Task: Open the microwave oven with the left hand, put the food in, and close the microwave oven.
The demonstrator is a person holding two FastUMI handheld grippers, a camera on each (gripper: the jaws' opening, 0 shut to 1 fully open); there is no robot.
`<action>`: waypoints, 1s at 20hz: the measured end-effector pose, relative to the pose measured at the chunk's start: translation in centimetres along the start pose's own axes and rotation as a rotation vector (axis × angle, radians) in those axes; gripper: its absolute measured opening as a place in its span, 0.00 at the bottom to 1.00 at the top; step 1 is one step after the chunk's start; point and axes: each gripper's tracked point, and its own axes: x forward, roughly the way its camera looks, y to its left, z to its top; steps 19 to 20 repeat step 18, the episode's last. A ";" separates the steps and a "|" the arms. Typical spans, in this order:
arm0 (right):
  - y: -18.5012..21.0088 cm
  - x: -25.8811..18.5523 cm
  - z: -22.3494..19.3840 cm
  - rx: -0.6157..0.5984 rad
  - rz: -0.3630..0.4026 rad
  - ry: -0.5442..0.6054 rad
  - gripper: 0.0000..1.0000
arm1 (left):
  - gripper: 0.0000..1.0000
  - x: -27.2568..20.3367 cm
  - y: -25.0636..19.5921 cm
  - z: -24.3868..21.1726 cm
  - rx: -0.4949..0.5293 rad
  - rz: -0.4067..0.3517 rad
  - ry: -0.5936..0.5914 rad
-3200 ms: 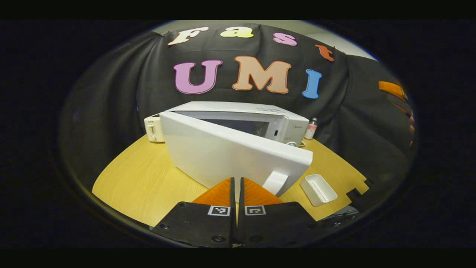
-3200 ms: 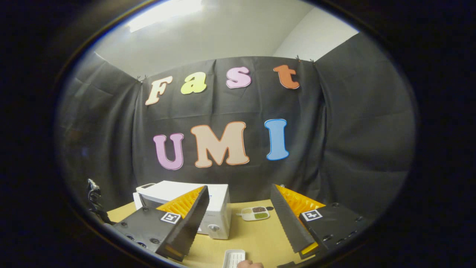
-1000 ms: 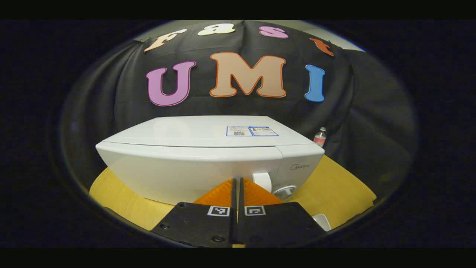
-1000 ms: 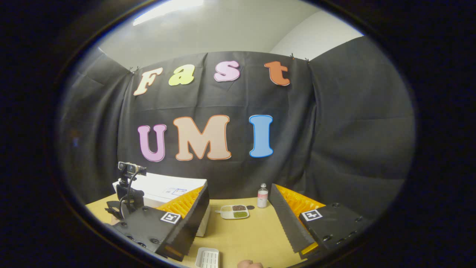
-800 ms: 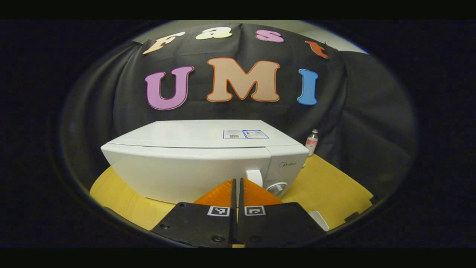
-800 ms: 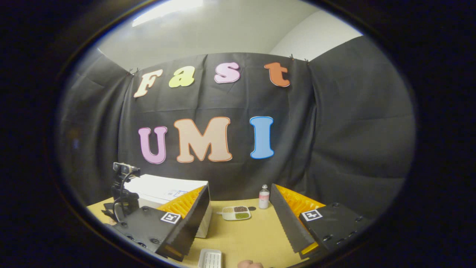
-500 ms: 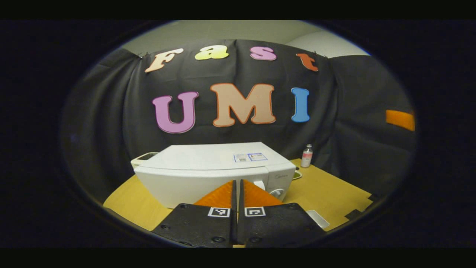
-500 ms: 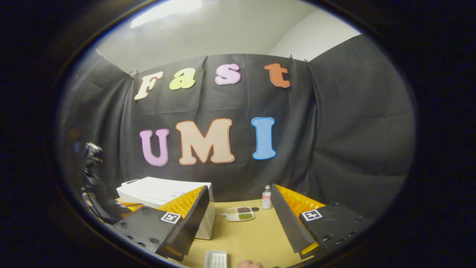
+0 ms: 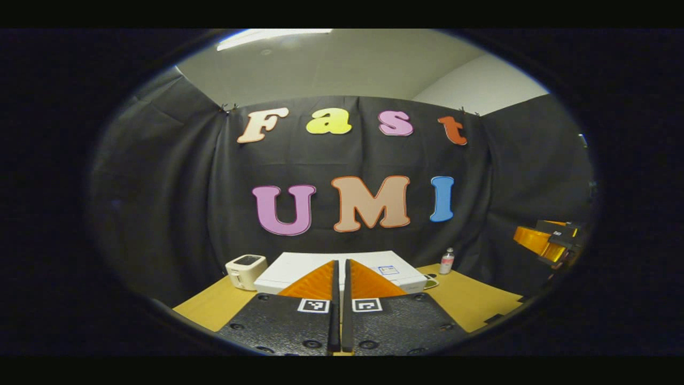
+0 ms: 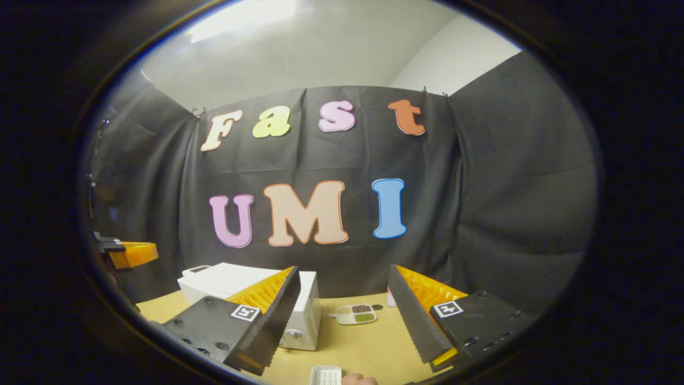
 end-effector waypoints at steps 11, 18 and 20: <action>1.7 -2.0 1.1 -0.012 0.011 0.001 0.94 | 0.96 -4.4 -0.7 3.9 0.013 0.004 -0.108; 2.4 -2.8 1.2 -0.032 0.024 0.001 0.94 | 0.99 -4.7 0.5 3.1 -0.005 0.033 -0.080; 2.4 -2.8 1.2 -0.032 0.024 0.001 0.94 | 0.99 -4.7 0.5 3.1 -0.005 0.033 -0.080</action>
